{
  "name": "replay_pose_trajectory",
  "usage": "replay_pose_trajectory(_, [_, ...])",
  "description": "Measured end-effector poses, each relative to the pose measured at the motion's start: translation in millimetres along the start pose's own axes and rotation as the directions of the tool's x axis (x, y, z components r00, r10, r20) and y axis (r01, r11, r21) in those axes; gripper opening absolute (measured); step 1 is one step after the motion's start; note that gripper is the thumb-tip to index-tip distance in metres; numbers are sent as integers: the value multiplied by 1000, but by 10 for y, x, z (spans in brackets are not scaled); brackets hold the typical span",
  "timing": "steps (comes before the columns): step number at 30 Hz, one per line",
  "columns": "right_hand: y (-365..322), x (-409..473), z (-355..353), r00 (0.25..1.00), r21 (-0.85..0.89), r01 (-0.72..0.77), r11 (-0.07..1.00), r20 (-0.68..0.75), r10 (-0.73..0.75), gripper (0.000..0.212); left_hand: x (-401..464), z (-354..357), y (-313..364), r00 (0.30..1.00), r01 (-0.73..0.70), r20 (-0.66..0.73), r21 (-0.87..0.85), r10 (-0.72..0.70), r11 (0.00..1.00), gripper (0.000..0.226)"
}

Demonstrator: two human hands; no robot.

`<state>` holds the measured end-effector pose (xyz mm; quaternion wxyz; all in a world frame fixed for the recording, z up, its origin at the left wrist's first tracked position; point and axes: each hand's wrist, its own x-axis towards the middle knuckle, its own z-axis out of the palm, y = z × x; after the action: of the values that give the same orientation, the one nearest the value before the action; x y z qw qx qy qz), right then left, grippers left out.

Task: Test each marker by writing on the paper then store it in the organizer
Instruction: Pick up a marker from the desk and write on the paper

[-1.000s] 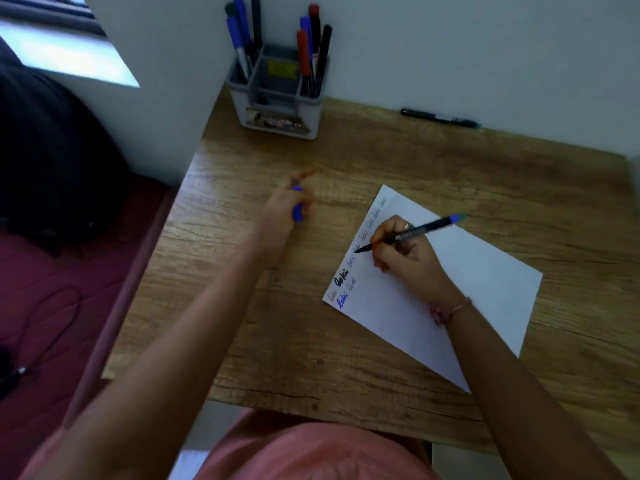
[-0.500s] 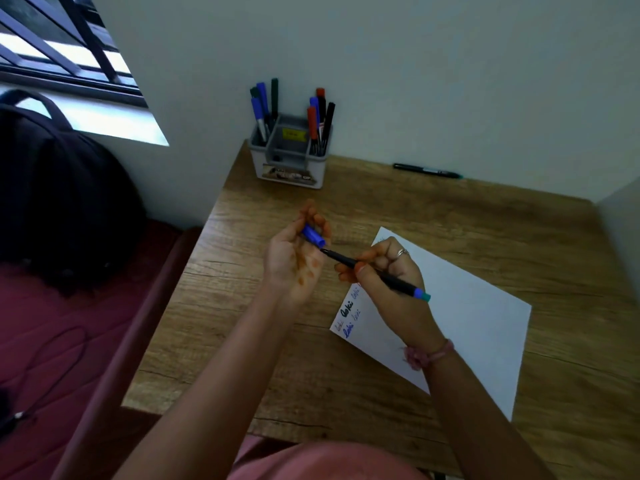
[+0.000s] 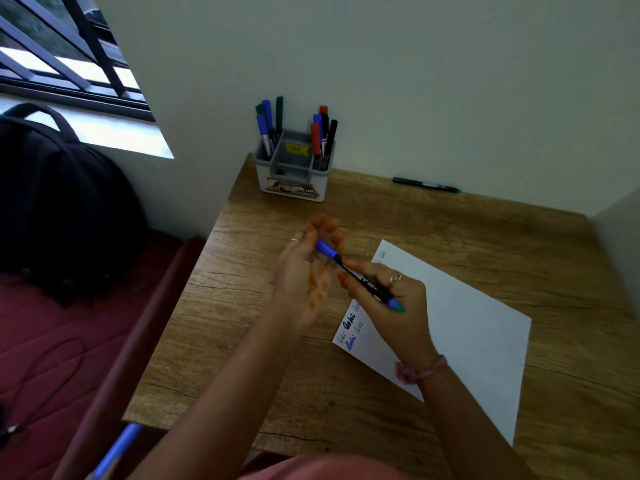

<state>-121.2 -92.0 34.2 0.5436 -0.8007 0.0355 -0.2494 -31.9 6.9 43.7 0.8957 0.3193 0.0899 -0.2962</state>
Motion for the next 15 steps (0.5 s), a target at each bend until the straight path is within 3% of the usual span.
replay_pose_trajectory(4, [45,-45,77,1000,50,5,999,-6,-5,25,-52,42,-54,999,-38,12,209,36,977,28])
replay_pose_trajectory(7, [26,-84,124,987,193,-159,968,31,156,28,-37,43,-11,998,-57,-21,211,63,976,28])
replay_pose_trajectory(9, [14,-92,194,971,266,-224,938,-18,237,28,-27,72,6,998,-41,-40,177,49,983,29])
replay_pose_trajectory(12, [-40,-23,324,919,481,-297,825,-89,383,21,10,147,17,996,-74,-41,141,81,987,20])
replay_pose_trajectory(15, [-106,82,421,822,680,-368,634,-81,563,30,54,197,59,994,-107,-19,181,112,978,18])
